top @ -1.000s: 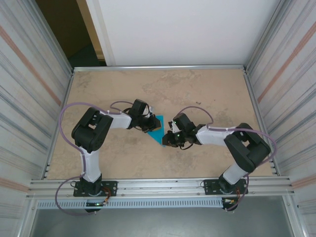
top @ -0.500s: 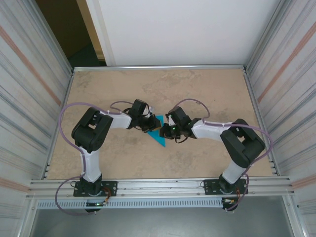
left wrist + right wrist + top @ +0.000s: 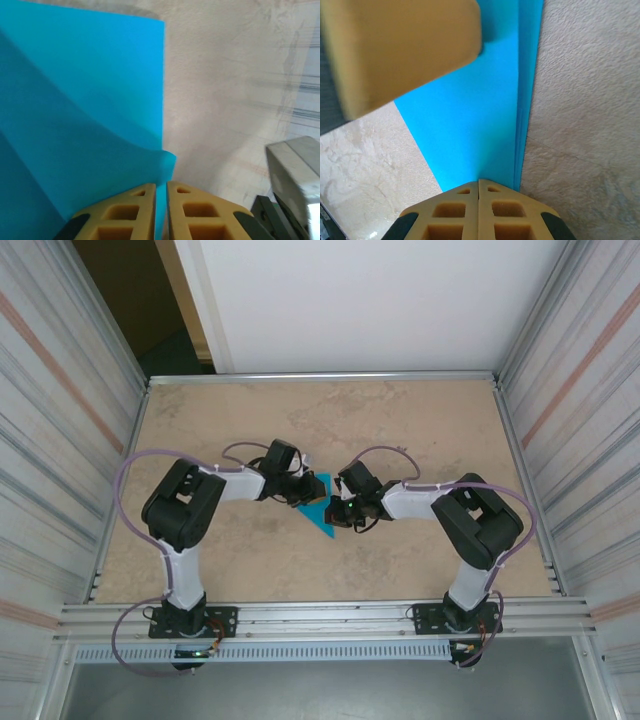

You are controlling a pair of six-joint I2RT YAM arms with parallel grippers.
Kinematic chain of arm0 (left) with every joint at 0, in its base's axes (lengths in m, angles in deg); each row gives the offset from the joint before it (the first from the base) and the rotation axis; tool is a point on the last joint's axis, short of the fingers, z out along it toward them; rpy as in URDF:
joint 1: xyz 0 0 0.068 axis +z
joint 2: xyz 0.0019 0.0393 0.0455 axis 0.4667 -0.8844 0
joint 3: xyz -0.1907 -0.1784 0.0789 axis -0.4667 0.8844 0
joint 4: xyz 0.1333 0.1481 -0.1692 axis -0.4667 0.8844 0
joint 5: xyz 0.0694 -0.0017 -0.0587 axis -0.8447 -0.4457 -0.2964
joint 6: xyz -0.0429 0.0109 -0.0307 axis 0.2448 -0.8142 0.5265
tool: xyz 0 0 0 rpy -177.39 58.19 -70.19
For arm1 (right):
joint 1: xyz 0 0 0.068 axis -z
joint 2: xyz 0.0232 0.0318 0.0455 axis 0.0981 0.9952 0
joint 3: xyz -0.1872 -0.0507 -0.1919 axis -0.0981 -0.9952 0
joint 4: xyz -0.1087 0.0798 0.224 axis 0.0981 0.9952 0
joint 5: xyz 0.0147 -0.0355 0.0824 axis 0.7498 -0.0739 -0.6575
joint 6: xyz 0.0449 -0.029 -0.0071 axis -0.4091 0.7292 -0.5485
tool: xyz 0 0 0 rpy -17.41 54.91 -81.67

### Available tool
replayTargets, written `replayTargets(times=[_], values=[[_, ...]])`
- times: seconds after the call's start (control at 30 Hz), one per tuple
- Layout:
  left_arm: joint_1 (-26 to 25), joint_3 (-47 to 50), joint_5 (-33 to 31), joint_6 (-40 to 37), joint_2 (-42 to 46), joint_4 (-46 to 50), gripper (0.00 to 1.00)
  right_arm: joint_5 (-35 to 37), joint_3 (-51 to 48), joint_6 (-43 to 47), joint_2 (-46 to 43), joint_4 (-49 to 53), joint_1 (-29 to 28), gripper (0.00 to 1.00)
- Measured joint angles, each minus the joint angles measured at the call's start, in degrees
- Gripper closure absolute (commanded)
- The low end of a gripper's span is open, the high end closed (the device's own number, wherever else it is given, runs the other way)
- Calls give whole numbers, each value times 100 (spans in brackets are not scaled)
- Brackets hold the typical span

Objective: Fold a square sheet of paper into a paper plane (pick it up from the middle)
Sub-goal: Fourth fold the wing at the center of the table.

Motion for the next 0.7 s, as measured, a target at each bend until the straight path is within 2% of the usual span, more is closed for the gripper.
replayTargets(times=[0.37, 0.7], values=[[-20, 240, 4, -791, 391, 133, 90, -2, 9, 146, 0, 68, 0, 98], [-50, 28, 50, -1154, -24, 529, 89, -7, 144, 149, 57, 304, 0, 98]])
